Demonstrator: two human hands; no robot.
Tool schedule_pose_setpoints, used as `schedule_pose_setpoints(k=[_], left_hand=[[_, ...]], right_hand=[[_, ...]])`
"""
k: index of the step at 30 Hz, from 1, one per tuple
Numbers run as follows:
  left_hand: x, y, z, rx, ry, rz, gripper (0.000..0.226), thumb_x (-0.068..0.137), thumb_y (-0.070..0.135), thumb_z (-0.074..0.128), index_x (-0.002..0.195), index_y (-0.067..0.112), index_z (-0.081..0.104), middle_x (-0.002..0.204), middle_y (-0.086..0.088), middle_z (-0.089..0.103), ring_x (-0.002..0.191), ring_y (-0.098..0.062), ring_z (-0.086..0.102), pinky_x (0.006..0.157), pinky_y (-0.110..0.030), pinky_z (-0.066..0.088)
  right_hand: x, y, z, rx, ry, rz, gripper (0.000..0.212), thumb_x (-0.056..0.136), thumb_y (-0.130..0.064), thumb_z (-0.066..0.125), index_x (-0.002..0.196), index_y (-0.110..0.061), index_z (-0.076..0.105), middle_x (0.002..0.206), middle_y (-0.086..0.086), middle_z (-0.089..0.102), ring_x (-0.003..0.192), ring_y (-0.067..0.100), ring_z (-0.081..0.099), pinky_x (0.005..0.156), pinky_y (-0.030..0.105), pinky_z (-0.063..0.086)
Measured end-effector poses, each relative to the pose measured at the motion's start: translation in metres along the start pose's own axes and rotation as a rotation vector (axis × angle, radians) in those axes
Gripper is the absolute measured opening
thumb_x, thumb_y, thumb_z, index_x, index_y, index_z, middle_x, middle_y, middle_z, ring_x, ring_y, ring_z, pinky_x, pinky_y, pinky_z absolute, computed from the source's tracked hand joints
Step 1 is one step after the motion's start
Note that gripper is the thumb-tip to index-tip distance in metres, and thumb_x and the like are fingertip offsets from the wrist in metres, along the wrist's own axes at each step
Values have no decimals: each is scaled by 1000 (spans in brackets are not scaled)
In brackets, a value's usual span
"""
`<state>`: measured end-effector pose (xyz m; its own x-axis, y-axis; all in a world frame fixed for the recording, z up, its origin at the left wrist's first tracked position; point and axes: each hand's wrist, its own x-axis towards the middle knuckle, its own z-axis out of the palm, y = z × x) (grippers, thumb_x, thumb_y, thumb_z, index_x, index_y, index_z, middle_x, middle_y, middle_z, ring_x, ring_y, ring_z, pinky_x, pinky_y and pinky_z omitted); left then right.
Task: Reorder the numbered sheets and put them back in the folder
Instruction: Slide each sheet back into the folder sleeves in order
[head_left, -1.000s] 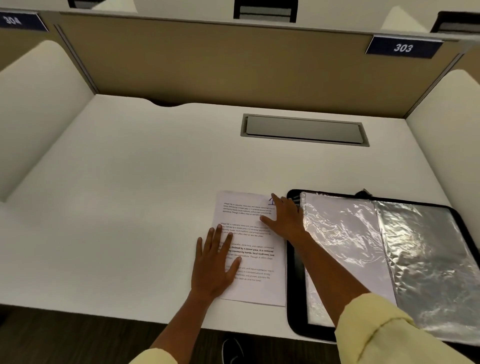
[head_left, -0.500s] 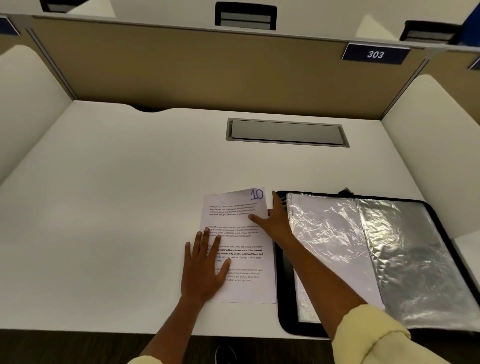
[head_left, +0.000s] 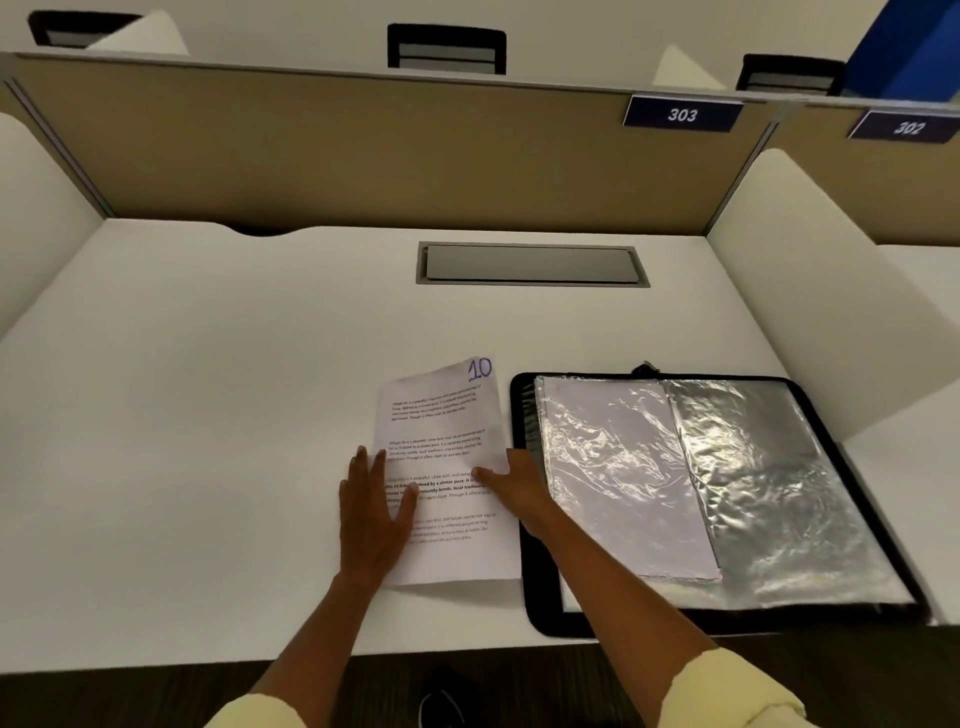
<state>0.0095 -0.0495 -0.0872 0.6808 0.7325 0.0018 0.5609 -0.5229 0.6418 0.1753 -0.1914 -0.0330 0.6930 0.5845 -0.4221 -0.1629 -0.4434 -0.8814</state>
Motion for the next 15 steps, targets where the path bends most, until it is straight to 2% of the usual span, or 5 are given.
schedule_pose_setpoints(k=[2, 5, 10, 13, 15], left_hand=[[3, 9, -3, -125, 23, -55, 79, 91, 62, 37, 155, 18, 23, 163, -4, 17, 151, -18, 10, 124, -41, 8], [10, 28, -8, -300, 69, -139, 72, 93, 51, 54, 153, 18, 28, 154, -8, 37, 142, -26, 35, 117, -45, 31], [22, 64, -15, -476, 80, -210, 64, 88, 38, 71, 143, 17, 44, 105, -5, 67, 90, -21, 65, 84, -33, 53], [25, 75, -10, -618, -56, -272, 37, 87, 37, 73, 114, 14, 66, 91, -9, 72, 84, -25, 69, 84, -39, 57], [23, 78, -3, -725, -198, -270, 36, 86, 37, 74, 91, 2, 67, 90, -14, 73, 83, -30, 69, 83, -44, 56]], right_hand=[[-6, -1, -6, 66, 11, -12, 30, 92, -15, 72, 121, -10, 66, 106, -1, 71, 88, 8, 69, 71, 17, 57], [-13, 2, -20, 169, 49, -11, 35, 86, -21, 79, 118, -11, 69, 108, 1, 75, 96, 19, 73, 88, 39, 60], [-34, 19, -51, 334, 78, -12, 35, 85, -22, 79, 115, -5, 70, 108, 10, 76, 99, 29, 74, 88, 46, 59], [-47, 29, -67, 378, 120, -2, 33, 86, -18, 78, 115, -4, 70, 108, 10, 76, 98, 29, 74, 84, 43, 60], [-54, 34, -78, 381, 160, 17, 28, 85, -17, 79, 110, -7, 72, 104, 9, 77, 95, 29, 75, 80, 40, 61]])
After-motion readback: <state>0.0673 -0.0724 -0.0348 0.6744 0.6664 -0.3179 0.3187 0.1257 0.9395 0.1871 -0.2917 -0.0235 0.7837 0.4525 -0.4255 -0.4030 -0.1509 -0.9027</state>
